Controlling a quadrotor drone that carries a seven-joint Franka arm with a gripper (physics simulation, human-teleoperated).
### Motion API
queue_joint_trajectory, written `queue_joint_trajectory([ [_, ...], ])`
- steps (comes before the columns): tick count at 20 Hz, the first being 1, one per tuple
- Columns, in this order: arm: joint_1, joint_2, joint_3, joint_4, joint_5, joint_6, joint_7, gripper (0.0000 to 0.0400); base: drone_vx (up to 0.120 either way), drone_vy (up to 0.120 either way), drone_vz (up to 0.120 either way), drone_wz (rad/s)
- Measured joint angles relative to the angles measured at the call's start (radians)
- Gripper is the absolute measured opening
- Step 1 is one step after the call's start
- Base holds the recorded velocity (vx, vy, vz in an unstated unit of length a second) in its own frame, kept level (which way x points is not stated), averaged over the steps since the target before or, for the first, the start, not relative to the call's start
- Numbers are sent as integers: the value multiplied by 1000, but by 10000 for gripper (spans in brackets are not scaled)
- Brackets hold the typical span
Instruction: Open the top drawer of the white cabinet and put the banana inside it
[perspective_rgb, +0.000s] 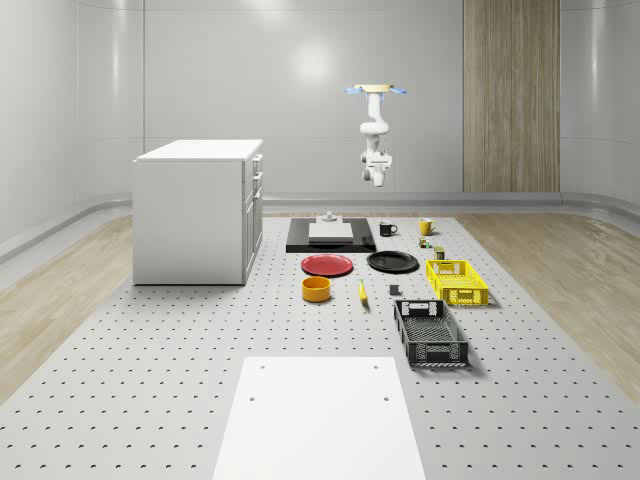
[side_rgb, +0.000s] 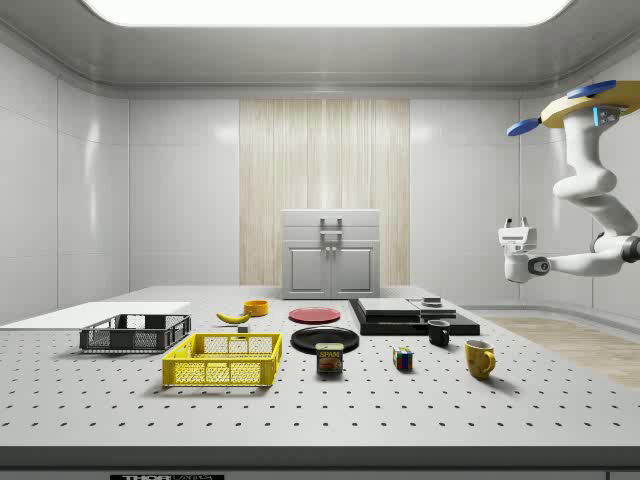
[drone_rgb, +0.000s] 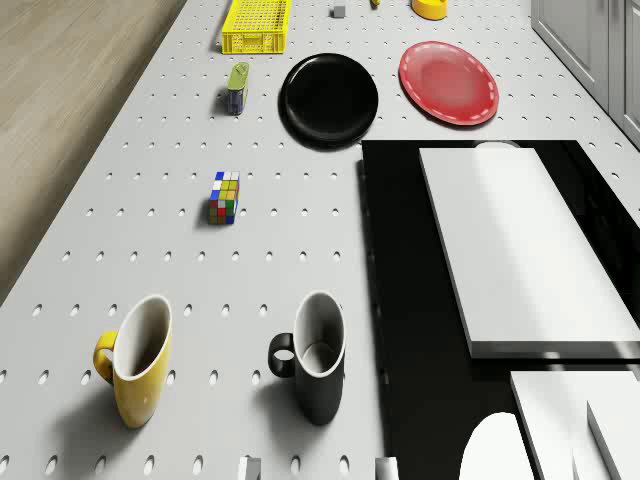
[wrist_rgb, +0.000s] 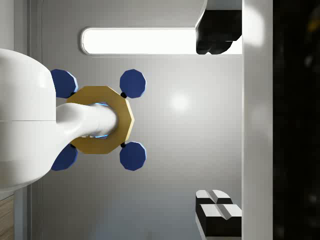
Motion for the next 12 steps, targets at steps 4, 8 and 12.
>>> queue_joint_trajectory([
  [4, -2, 13, 1, 85, 1, -69, -1, 400, 0, 0, 0, 0],
  [8, 16, 40, -91, 163, 143, -125, -26, 400, 0, 0, 0, 0],
  [12, 95, 54, -376, 127, 557, -165, -100, 400, 80, -100, 0, 0],
])
